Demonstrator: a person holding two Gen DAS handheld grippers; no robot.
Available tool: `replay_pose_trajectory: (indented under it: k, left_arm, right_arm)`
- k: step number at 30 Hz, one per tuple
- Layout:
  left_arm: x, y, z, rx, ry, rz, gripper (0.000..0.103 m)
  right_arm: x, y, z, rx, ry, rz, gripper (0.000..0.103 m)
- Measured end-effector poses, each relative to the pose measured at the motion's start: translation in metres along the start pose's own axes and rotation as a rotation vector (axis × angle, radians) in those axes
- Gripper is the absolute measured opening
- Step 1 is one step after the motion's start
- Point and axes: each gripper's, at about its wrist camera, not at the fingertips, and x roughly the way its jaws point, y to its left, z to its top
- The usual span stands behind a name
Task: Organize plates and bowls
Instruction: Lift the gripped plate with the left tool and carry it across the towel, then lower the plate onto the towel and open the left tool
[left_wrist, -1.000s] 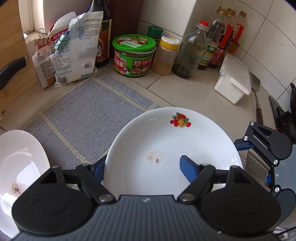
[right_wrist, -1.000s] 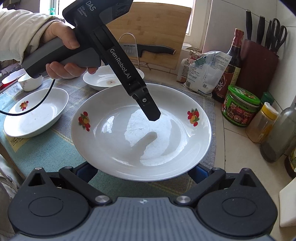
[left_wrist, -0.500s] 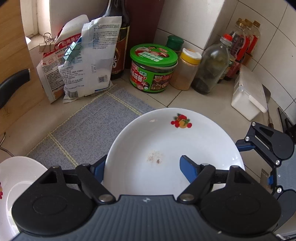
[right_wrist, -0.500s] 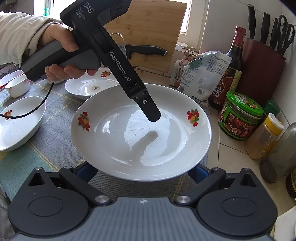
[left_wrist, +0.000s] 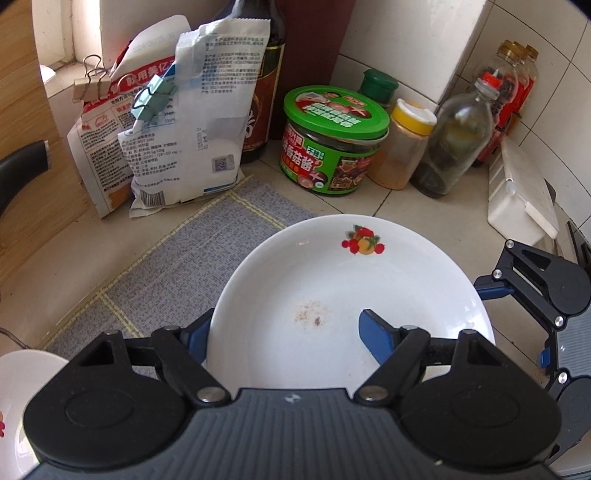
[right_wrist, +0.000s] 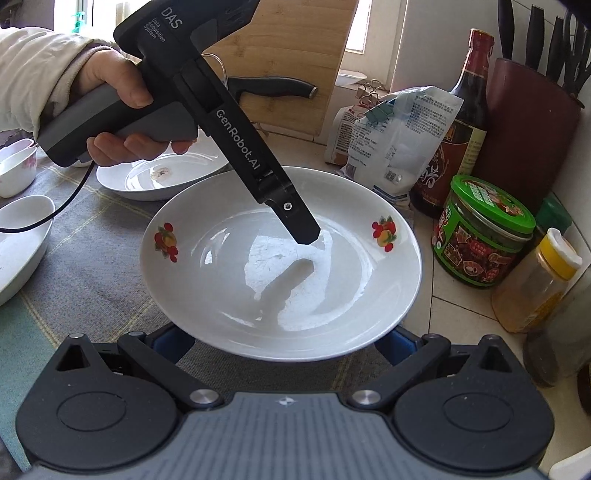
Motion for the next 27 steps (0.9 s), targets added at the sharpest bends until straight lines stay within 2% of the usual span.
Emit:
replay_pose_trajectory:
  k: [14, 24, 27]
  left_arm:
    - [0.027, 0.010, 0.007, -0.006, 0.009, -0.006, 0.080]
    - [0.031, 0.009, 0.011, 0.003, -0.006, 0.001, 0.080]
    - [0.031, 0.007, 0.011, 0.003, -0.005, 0.009, 0.083]
  right_arm:
    - [0.021, -0.016, 0.001, 0.025, 0.032, -0.012, 0.103]
    - [0.027, -0.018, -0.002, 0.044, 0.041, -0.018, 0.103]
    - [0.027, -0.018, -0.003, 0.046, 0.044, -0.018, 0.103]
